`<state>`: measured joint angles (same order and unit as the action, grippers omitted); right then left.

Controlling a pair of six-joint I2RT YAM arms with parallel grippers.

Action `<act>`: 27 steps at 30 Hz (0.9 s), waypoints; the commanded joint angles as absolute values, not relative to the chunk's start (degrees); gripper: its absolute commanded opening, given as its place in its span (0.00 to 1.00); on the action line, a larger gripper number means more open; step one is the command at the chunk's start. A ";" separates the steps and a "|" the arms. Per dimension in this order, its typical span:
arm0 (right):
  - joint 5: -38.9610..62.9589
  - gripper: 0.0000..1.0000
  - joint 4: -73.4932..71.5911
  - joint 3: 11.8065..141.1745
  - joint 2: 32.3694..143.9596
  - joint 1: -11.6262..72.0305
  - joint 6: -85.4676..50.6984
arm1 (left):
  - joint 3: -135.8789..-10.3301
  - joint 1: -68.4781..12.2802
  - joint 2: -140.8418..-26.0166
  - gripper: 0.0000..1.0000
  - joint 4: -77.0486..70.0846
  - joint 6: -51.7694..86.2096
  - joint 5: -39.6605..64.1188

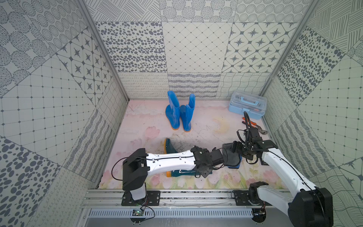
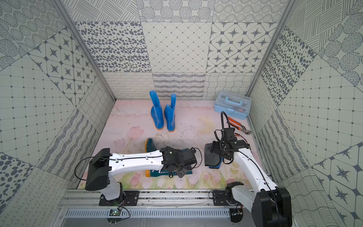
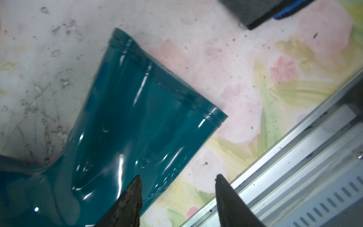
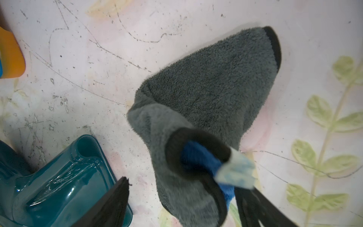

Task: Wipe the rubber boots with a cloth
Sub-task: Place the cleaning item at the center of the board, then adjust the rubber boot at the center of the board, then pick up the cleaning item at the center of the board.

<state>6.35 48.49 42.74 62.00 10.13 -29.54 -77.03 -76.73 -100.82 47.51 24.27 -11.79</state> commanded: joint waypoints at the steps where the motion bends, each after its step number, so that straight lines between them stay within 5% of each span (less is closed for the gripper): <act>1: 4.83 0.98 51.57 44.73 63.14 11.32 -29.53 | -80.07 -81.14 -108.55 0.63 44.82 16.35 -15.38; 11: 8.54 0.98 50.20 45.06 57.28 11.64 -30.51 | -82.57 -80.66 -118.12 0.62 42.78 13.81 -19.79; 13: 10.85 0.98 48.11 42.95 55.86 11.68 -31.63 | -82.45 -79.81 -118.79 0.51 43.38 14.74 -20.61; 18: 15.17 0.97 45.31 38.24 55.51 11.98 -34.17 | -81.87 -78.36 -115.41 0.00 45.59 16.52 -22.81; 27: 9.17 0.98 46.59 38.78 56.82 12.30 -34.82 | -97.73 -77.39 -107.56 0.00 55.03 10.43 -23.03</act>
<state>11.90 47.35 37.78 55.81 12.16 -34.13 -89.54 -78.15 -110.76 49.71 15.31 -20.08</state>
